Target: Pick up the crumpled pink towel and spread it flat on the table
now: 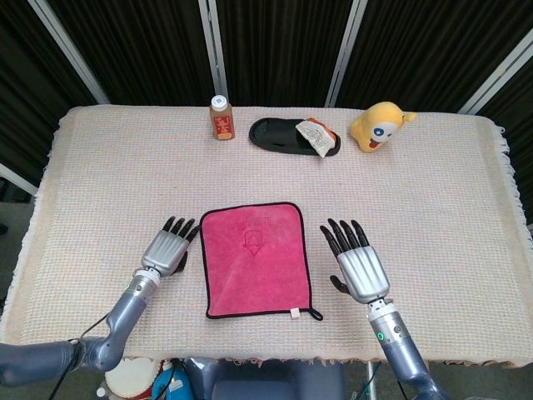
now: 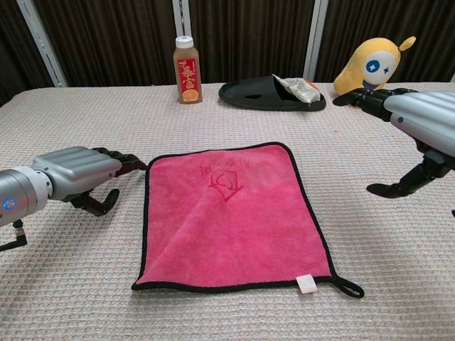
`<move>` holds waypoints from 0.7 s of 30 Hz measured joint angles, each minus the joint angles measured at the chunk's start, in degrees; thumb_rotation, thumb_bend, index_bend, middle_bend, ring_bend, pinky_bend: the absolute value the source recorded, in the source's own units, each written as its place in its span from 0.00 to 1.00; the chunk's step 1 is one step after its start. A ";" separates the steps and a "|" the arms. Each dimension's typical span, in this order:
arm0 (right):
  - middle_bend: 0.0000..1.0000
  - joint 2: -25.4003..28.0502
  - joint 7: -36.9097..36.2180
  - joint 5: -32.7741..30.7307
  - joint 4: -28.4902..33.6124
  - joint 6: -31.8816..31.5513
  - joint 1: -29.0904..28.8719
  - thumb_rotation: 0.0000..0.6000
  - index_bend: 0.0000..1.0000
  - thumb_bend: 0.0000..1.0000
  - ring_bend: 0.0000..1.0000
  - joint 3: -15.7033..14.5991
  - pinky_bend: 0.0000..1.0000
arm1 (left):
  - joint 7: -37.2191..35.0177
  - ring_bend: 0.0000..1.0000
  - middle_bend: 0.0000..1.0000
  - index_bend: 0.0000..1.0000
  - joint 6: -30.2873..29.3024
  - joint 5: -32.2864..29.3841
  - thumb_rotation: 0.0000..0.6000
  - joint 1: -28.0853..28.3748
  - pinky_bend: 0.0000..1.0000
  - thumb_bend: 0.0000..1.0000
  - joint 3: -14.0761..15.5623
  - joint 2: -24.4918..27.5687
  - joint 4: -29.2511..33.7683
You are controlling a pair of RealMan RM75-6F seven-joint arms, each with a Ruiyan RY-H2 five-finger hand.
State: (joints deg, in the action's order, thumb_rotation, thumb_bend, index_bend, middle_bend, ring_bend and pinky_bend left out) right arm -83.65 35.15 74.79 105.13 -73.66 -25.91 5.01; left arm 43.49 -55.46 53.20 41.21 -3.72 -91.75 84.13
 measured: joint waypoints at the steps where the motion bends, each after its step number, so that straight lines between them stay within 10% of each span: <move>1: 0.00 -0.01 0.01 0.07 0.08 -0.03 0.02 1.00 0.00 0.27 0.00 -0.01 0.00 | -0.10 0.00 0.00 0.02 -0.01 -0.02 1.00 0.02 0.00 0.70 0.02 0.10 -0.01; 21: 0.00 0.38 0.58 0.70 1.33 -0.63 0.50 1.00 0.00 0.27 0.00 0.32 0.00 | -1.72 0.00 0.00 0.01 0.14 1.66 1.00 1.21 0.00 0.70 0.32 -1.20 -0.85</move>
State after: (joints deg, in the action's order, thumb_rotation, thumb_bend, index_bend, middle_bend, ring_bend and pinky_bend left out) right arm -83.27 35.73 75.49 106.46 -74.29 -25.41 5.33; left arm 41.78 -55.32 54.87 42.42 -3.41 -92.94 83.28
